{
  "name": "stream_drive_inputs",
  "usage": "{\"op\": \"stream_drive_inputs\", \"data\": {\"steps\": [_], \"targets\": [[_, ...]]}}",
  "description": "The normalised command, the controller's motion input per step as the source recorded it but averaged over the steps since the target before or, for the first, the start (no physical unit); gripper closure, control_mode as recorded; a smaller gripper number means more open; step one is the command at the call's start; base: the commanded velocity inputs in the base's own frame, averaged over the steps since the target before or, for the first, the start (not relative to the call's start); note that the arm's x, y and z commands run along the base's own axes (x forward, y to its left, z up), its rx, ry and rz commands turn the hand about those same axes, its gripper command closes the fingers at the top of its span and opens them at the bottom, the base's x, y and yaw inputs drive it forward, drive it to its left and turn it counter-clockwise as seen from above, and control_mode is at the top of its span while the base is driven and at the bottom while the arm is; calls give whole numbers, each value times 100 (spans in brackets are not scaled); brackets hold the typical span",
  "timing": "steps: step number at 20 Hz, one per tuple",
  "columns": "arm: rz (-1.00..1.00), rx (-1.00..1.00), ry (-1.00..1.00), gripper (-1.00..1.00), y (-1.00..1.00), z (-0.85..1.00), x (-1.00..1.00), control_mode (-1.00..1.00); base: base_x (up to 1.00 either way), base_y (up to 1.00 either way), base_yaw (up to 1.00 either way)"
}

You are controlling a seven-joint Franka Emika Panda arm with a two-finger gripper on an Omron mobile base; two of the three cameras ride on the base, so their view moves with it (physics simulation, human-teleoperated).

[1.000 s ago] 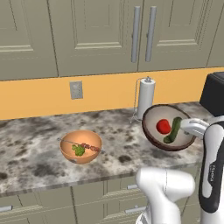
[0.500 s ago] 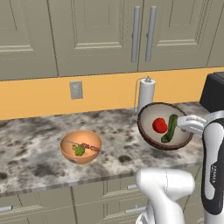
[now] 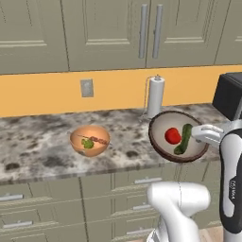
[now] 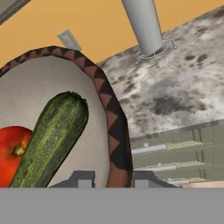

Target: Place the bowl containing the squash and tomato in the microwave. Close the microwave door and press the start button to microwave the meal.

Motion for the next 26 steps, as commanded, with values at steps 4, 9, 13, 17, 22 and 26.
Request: {"op": "stream_drive_inputs", "data": {"steps": [4, 9, 13, 17, 22, 26], "targets": [[0, 0, 0, 100, 0, 0, 0, 100, -70, 0, 12], [0, 0, 0, 100, 0, 0, 0, 100, -41, -1, 10], [0, 0, 0, 100, 0, 0, 0, 100, -13, -54, -11], [0, 0, 0, 100, 0, 0, 0, 100, -1, -53, -59], [0, 0, 0, 100, 0, 0, 0, 100, 0, -26, -78], [0, 0, 0, 100, 0, 0, 0, 100, 0, -21, -78]]}}
